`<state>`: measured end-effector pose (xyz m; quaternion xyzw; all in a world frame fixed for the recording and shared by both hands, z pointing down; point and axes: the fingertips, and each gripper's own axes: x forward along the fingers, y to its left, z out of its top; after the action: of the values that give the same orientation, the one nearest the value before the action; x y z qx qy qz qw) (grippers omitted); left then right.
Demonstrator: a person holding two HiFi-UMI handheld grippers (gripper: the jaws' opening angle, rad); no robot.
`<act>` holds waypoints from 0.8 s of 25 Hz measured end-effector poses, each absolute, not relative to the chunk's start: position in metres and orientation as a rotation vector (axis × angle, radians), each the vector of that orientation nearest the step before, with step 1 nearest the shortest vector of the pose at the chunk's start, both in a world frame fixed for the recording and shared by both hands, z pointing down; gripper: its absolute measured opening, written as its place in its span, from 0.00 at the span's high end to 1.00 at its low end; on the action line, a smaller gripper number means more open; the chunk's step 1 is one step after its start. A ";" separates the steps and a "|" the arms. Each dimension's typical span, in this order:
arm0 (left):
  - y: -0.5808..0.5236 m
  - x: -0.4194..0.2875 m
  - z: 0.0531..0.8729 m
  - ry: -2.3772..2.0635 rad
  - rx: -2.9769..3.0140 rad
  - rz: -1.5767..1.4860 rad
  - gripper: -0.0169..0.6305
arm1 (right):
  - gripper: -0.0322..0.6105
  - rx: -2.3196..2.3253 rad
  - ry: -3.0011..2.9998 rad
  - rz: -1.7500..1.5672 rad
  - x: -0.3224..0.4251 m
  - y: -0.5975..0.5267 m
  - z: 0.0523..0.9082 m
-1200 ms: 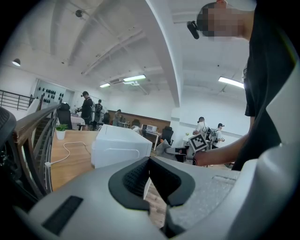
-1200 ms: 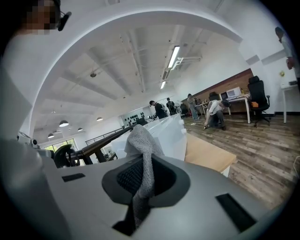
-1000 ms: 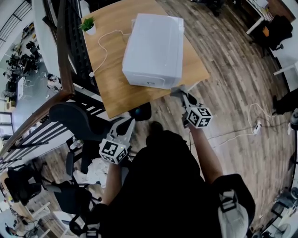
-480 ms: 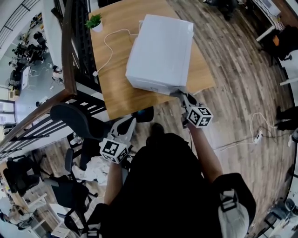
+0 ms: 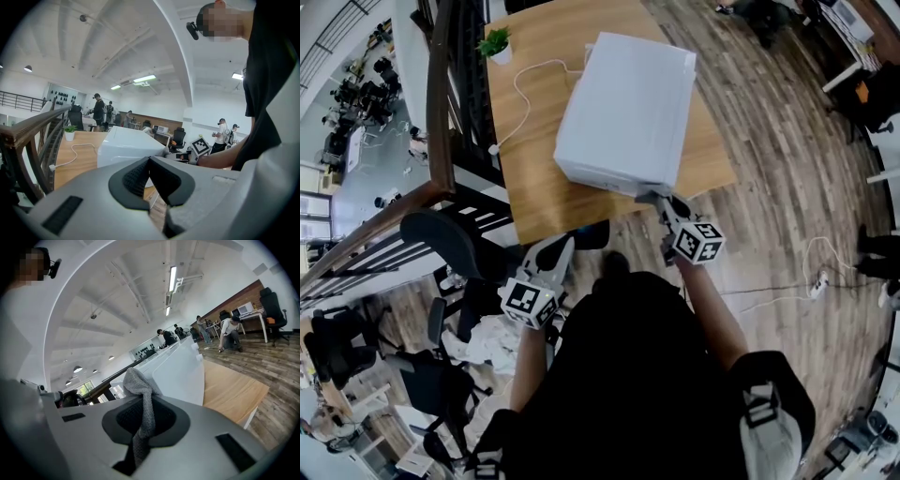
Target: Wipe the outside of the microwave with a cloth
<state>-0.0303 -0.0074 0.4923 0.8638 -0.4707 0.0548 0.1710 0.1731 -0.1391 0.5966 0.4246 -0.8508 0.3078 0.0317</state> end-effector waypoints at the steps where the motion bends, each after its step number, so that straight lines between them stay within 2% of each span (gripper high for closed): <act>1: -0.009 -0.030 0.493 -1.335 2.454 0.155 0.97 | 0.93 1.303 -2.624 0.956 0.172 -0.140 0.597; 20: -0.011 -0.028 0.501 -1.407 2.410 0.175 0.97 | 0.93 1.143 -2.669 1.069 0.147 -0.143 0.607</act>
<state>-0.0283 -0.0111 0.5010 0.8490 -0.4958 0.0617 0.1721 0.1465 -0.1427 0.6067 0.3694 -0.8624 0.3453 0.0239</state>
